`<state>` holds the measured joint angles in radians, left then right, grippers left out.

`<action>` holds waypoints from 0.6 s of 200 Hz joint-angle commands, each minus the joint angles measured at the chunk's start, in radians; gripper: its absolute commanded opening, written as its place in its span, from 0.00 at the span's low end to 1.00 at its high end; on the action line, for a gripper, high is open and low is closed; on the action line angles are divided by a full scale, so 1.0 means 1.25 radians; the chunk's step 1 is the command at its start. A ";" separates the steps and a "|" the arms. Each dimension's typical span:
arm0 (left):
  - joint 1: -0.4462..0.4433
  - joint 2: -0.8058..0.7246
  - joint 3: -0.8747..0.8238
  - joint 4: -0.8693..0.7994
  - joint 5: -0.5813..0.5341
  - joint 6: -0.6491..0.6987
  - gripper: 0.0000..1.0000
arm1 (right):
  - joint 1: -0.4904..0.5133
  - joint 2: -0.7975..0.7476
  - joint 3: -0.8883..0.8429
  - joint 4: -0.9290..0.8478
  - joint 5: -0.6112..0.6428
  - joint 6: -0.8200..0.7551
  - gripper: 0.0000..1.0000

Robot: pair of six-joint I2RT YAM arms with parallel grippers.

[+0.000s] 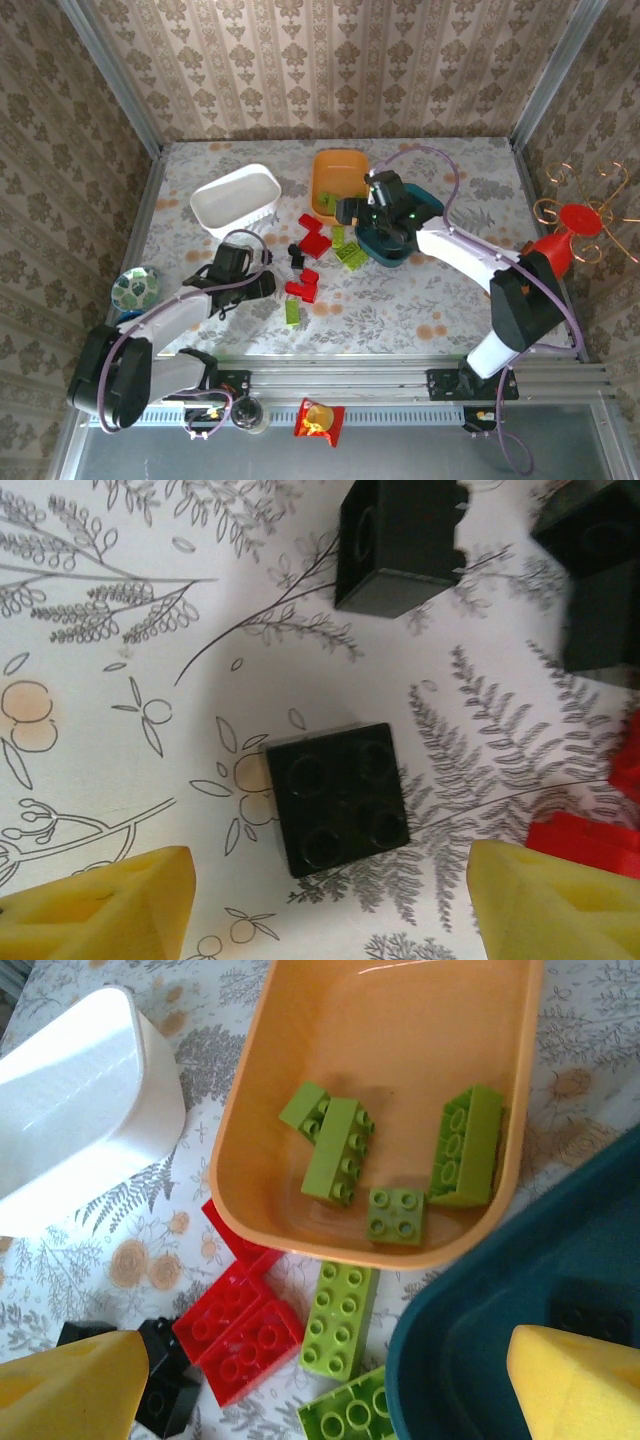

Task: Sort the legos into containers by color
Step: Pick up the lego from the middle-left of the table.

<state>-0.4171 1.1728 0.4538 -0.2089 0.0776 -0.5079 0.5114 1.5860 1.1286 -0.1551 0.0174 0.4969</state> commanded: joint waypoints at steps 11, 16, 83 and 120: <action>0.007 0.051 0.045 0.017 -0.024 0.016 0.66 | 0.004 -0.062 -0.033 0.029 0.001 0.006 0.94; 0.007 0.058 0.048 0.022 -0.023 0.017 0.65 | 0.004 -0.065 -0.036 0.029 0.001 0.006 0.94; -0.009 0.151 0.070 0.057 -0.024 0.020 0.39 | 0.000 -0.112 -0.061 0.018 0.020 -0.004 0.94; -0.073 0.097 0.100 0.011 -0.055 0.027 0.31 | -0.016 -0.143 -0.089 0.009 0.026 0.001 0.94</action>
<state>-0.4473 1.3357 0.5392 -0.1509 0.0418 -0.4885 0.5068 1.4590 1.0477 -0.1375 0.0219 0.4965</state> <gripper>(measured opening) 0.328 0.939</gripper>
